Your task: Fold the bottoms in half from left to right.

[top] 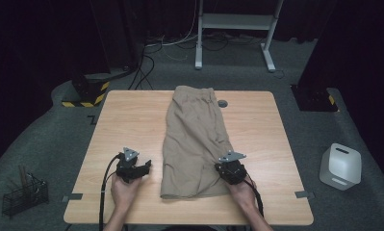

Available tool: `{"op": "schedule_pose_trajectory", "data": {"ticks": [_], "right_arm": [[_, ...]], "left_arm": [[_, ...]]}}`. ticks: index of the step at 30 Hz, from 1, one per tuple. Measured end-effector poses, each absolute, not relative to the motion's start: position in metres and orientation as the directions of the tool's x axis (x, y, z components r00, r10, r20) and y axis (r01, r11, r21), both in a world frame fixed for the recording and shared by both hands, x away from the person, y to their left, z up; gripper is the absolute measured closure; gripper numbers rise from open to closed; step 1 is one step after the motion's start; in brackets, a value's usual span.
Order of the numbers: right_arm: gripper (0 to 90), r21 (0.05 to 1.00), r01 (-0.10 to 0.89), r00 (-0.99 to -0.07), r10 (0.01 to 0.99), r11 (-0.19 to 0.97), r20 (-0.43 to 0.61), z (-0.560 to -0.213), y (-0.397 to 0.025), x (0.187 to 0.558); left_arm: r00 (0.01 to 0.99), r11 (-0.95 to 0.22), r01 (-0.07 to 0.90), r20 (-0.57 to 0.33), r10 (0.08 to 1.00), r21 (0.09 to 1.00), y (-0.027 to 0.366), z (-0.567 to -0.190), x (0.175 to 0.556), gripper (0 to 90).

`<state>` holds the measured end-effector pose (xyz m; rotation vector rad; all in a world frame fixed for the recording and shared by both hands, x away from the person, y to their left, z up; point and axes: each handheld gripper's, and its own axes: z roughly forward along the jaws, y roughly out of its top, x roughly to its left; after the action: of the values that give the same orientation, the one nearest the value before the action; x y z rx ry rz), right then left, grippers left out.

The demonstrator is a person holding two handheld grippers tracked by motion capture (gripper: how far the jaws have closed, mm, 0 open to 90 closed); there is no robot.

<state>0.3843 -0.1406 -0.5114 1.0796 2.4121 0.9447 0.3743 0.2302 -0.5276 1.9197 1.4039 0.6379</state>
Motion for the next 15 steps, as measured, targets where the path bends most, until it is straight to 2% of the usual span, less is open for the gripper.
{"op": "schedule_pose_trajectory", "data": {"ticks": [9,15], "right_arm": [[87.9,0.772,0.457,-0.653,0.756,0.441,-0.045,-0.489,-0.169,0.359],[88.0,0.772,0.47,-0.622,0.781,0.427,-0.054,-0.502,-0.194,0.344]], "left_arm": [[0.301,-0.2,0.628,0.002,0.954,0.752,0.23,-0.528,0.374,33.2],[0.298,-0.197,0.627,0.002,0.955,0.754,0.23,-0.528,0.374,33.3]]}}
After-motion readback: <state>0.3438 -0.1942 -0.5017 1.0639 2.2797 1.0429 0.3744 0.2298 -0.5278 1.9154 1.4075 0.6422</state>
